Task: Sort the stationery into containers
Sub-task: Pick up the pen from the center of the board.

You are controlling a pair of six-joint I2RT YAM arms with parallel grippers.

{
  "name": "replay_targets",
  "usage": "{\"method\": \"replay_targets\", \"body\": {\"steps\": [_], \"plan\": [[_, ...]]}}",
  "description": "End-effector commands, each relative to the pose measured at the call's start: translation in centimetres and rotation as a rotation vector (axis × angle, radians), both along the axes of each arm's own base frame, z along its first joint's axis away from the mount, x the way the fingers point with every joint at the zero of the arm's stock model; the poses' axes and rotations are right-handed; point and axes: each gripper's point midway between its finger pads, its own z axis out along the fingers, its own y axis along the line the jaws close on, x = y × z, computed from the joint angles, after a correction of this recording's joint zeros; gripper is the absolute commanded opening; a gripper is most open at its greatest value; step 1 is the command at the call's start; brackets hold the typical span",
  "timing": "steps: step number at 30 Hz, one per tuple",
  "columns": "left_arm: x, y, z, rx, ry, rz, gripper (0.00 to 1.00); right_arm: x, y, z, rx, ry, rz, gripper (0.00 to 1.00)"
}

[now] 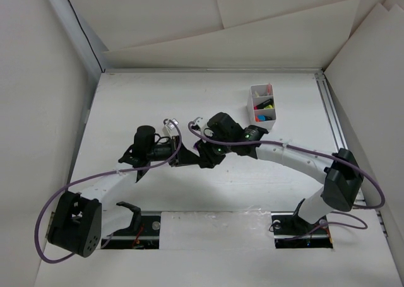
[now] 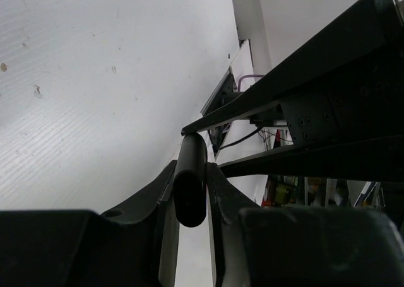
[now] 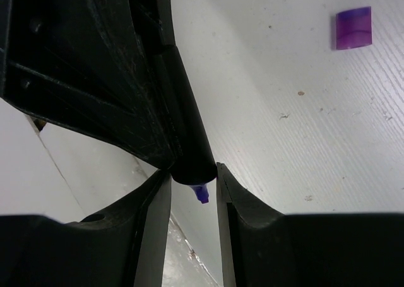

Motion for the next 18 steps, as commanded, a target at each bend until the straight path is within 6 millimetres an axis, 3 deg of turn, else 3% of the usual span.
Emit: {"method": "replay_targets", "body": {"steps": [1,7,11,13,14,15,18], "plan": [[-0.7,-0.2,1.2,-0.042,-0.047,-0.047,0.11,0.8,1.3,2.2,0.049,-0.064,0.019,0.15],[-0.2,-0.1,2.1,-0.045,-0.084,-0.015,0.09,0.7,0.7,2.7,0.052,-0.085,0.003,0.22],[0.3,0.1,2.2,-0.032,-0.099,0.023,0.06,1.1,-0.1,3.9,0.062,-0.125,-0.038,0.46],[0.8,0.5,1.8,-0.004,-0.094,0.066,0.06,1.2,-0.6,4.5,0.068,-0.142,-0.063,0.51],[1.0,0.7,2.5,-0.006,-0.119,0.082,0.06,1.1,-0.8,4.6,0.077,-0.148,-0.063,0.53],[1.3,1.0,2.5,0.002,-0.12,0.106,0.06,1.2,-1.1,5.8,0.106,-0.172,-0.081,0.56],[2.4,1.9,3.1,0.014,-0.15,0.194,0.05,1.5,-1.8,7.2,0.158,-0.225,-0.135,0.57]]}}
